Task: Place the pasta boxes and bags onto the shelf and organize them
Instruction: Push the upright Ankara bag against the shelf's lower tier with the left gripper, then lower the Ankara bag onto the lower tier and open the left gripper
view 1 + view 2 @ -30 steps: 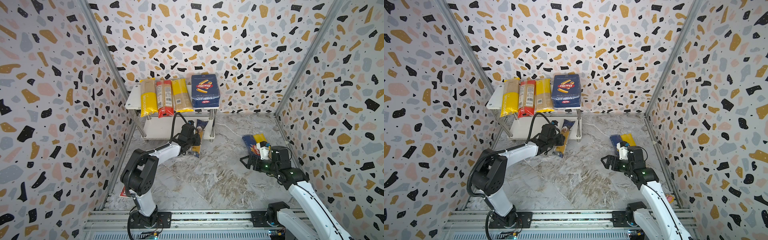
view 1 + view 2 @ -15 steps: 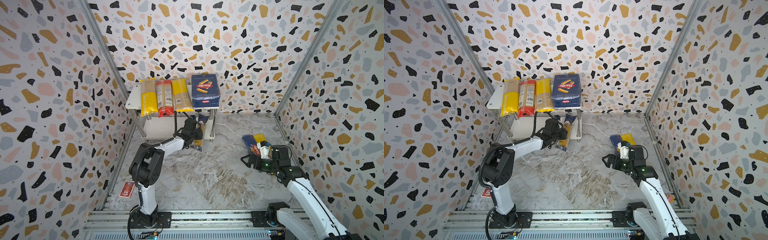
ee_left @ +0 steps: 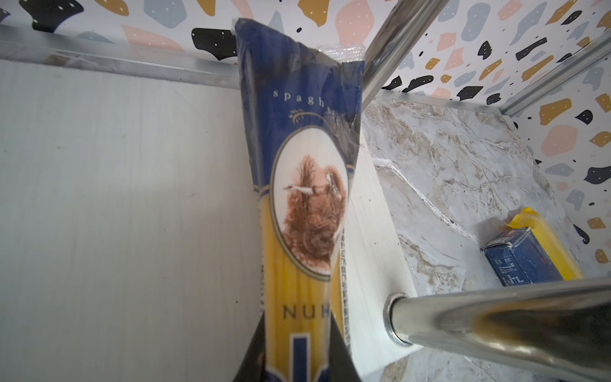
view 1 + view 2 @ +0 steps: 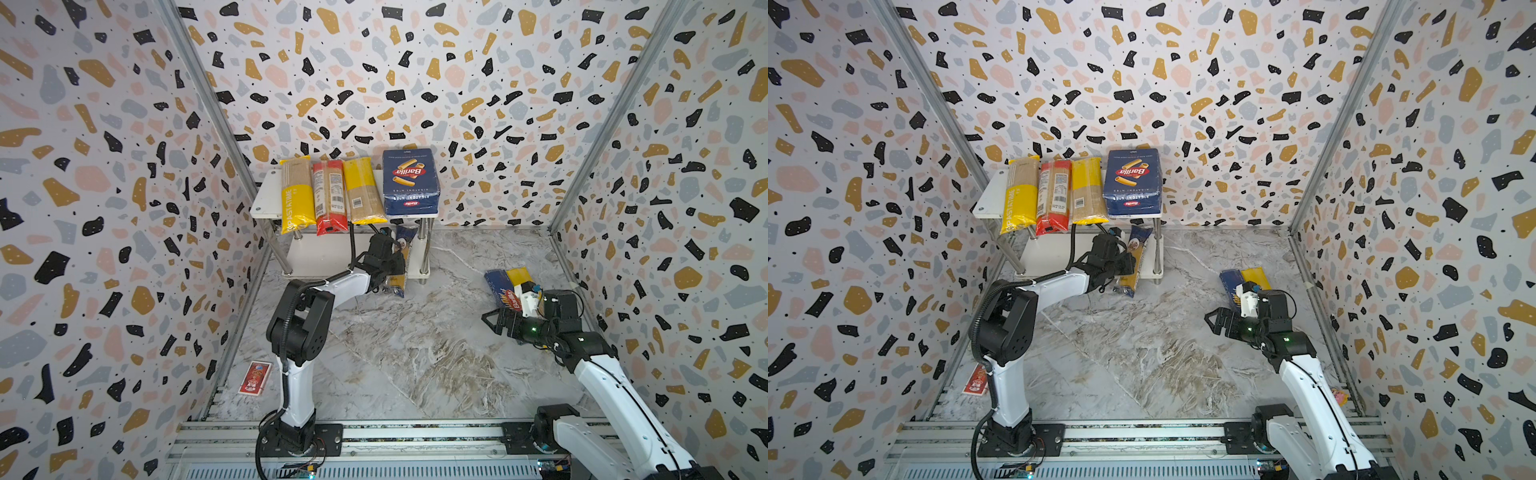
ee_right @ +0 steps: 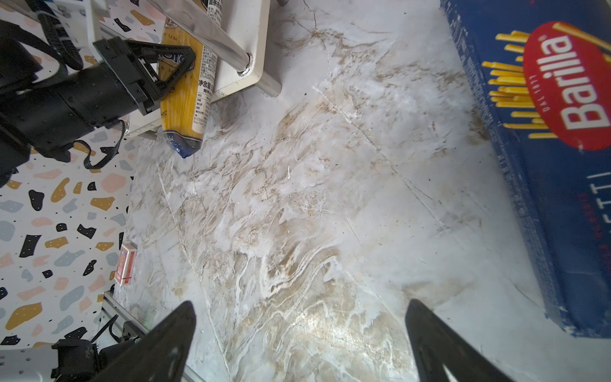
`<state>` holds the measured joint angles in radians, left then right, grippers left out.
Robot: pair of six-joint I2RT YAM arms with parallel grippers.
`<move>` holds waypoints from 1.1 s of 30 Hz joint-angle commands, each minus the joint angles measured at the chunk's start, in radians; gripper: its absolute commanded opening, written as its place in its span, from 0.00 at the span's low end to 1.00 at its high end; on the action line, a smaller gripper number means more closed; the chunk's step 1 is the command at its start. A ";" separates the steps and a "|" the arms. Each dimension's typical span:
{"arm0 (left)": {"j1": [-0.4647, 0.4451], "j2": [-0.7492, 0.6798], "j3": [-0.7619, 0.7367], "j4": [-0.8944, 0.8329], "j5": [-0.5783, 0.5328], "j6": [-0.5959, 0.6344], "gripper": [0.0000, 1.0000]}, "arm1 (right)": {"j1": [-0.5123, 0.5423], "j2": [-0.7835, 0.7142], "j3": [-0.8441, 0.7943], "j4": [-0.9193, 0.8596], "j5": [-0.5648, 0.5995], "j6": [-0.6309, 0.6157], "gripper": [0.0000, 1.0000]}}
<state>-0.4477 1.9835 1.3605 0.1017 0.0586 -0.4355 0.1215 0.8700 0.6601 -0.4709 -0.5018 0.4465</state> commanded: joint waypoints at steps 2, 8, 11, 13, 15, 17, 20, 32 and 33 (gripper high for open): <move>0.012 -0.011 0.052 0.143 0.001 -0.008 0.00 | -0.006 -0.008 -0.008 0.006 -0.009 -0.011 0.99; 0.020 0.005 0.055 0.185 0.005 -0.017 0.00 | -0.007 -0.015 -0.013 0.006 -0.009 -0.010 0.99; 0.025 0.018 0.067 0.193 0.016 -0.023 0.00 | -0.009 -0.019 -0.011 0.002 -0.008 -0.008 0.99; 0.030 0.030 0.079 0.192 0.032 -0.029 0.00 | -0.009 -0.022 -0.009 -0.001 -0.008 -0.008 0.99; 0.031 0.040 0.084 0.195 0.039 -0.035 0.00 | -0.012 -0.024 -0.004 -0.006 -0.005 -0.008 0.99; 0.033 0.050 0.090 0.199 0.045 -0.038 0.00 | -0.013 -0.026 0.001 -0.011 -0.004 -0.009 0.99; 0.036 0.065 0.098 0.202 0.054 -0.042 0.00 | -0.014 -0.034 0.004 -0.018 -0.004 -0.012 0.99; 0.042 0.029 0.047 0.197 0.078 -0.027 0.68 | -0.018 -0.049 0.001 -0.019 -0.017 -0.002 0.99; 0.043 0.023 0.042 0.198 0.076 -0.026 0.69 | -0.017 -0.049 0.003 -0.019 -0.018 -0.002 0.99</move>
<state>-0.4107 2.0567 1.4178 0.2295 0.1238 -0.4820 0.1074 0.8364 0.6548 -0.4717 -0.5060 0.4469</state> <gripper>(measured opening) 0.686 0.990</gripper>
